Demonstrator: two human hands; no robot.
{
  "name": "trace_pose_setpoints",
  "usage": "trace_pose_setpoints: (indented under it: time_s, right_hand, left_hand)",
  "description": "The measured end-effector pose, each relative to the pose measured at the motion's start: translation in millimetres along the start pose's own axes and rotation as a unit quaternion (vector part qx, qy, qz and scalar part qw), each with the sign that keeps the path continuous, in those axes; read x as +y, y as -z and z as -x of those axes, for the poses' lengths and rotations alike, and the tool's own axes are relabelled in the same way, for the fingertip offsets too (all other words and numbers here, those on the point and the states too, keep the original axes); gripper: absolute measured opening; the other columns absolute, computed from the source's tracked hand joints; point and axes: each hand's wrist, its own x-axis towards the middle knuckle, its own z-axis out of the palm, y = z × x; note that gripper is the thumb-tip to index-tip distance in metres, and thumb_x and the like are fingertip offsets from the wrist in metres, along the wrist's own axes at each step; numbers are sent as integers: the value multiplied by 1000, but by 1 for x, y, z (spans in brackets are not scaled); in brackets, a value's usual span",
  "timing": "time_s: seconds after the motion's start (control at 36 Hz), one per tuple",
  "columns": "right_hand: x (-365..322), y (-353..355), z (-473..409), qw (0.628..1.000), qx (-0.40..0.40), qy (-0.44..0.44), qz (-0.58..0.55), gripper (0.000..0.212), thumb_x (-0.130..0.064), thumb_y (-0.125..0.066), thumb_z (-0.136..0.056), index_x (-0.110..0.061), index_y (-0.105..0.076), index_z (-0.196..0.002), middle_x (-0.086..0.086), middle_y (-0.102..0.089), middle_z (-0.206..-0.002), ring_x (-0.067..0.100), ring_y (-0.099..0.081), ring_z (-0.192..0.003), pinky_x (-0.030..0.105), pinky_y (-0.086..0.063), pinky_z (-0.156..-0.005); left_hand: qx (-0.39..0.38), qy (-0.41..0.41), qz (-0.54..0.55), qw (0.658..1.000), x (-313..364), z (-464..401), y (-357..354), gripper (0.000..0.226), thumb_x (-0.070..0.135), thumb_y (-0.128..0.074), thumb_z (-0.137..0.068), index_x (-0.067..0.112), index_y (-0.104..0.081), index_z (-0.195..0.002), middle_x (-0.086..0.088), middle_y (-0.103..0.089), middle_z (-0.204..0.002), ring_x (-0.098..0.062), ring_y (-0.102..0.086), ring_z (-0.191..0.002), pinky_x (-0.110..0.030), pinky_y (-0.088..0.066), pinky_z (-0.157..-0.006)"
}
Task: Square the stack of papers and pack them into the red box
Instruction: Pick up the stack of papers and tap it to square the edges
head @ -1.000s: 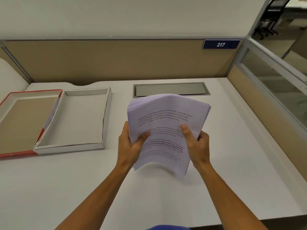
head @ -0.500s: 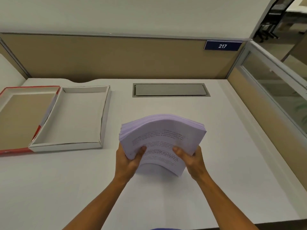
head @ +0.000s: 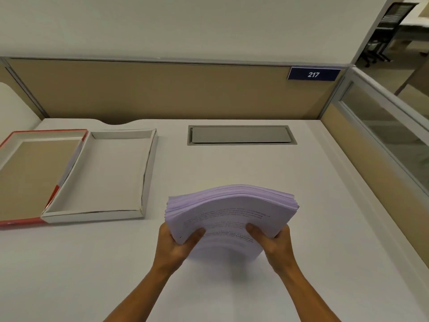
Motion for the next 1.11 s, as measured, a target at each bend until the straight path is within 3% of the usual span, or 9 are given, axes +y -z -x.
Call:
trace_pose_setpoints:
  time_s: [0.06, 0.19, 0.31, 0.42, 0.58, 0.78, 0.83, 0.97, 1.11]
  right_hand:
    - [2, -4, 0, 1000, -6, -1, 6, 44, -34, -83, -70, -49, -72, -110, -9, -77, -103, 15, -73, -99, 25, -62, -71]
    - [7, -11, 3, 1000, 19, 3, 2, 42, -36, -82, -70, -51, -72, -109, -10, -77, -101, 12, -74, -97, 24, -61, -69]
    - [10, -10, 4, 1000, 20, -2, -1, 43, -37, -82, -70, -52, -72, -109, -11, -77, -101, 13, -73, -98, 24, -62, -69]
    - [13, -6, 3, 1000, 18, -5, 11, 43, -26, -83, -75, -50, -73, -109, -8, -77, -102, 15, -73, -99, 25, -62, -70]
    - [17, -3, 2, 1000, 8, 3, 14, 51, -16, -80, -75, -51, -72, -111, -8, -77, -103, 18, -72, -103, 28, -63, -71]
    - [16, -5, 3, 1000, 8, 2, 15, 53, -21, -82, -73, -55, -70, -111, -13, -76, -102, 12, -72, -102, 26, -62, -71]
    - [17, -6, 3, 1000, 11, 3, 15, 53, -21, -82, -72, -56, -70, -110, -13, -76, -102, 12, -72, -101, 25, -62, -70]
    - [8, -7, -2, 1000, 7, 18, 23, 51, -21, -80, -73, -58, -71, -106, -15, -76, -99, 10, -72, -99, 24, -62, -68]
    - [-8, -7, -11, 999, -9, 37, 12, 49, -34, -82, -69, -57, -69, -110, -14, -76, -103, 13, -72, -103, 27, -63, -71]
  left_hand:
    - [15, 15, -2, 1000, -4, 2, -5, 53, 33, -84, -67, 60, -64, -107, 26, -72, -99, -3, -70, -94, -21, -61, -69]
    - [59, 39, 30, 997, -4, 8, -18, 52, 70, -77, -59, 60, -63, -109, 30, -70, -101, -3, -68, -100, -19, -60, -74]
    - [49, 16, 39, 998, -5, 13, -13, 49, 47, -79, -65, 55, -65, -111, 20, -73, -98, -11, -70, -95, -26, -62, -68]
    - [42, 21, 48, 998, 3, 10, -7, 43, 71, -74, -65, 58, -68, -106, 21, -74, -93, -9, -72, -89, -20, -60, -62]
    - [22, -2, 22, 1000, 8, -1, -1, 43, 53, -79, -68, 56, -67, -109, 22, -74, -98, -7, -72, -90, -25, -62, -65]
    - [27, 35, 59, 997, 4, 0, -12, 55, 73, -77, -57, 61, -62, -109, 23, -71, -98, -8, -69, -98, -21, -60, -65]
    - [30, 33, 54, 998, 5, 1, -12, 52, 69, -79, -59, 62, -63, -108, 25, -71, -96, -6, -69, -97, -20, -60, -64]
    - [29, 4, 33, 999, 9, -2, -13, 55, 22, -74, -73, 64, -63, -106, 26, -72, -95, -4, -70, -95, -18, -59, -63]
    - [33, -13, 61, 997, 27, -14, -10, 50, 67, -77, -65, 61, -62, -112, 27, -72, -100, -2, -69, -97, -17, -58, -65]
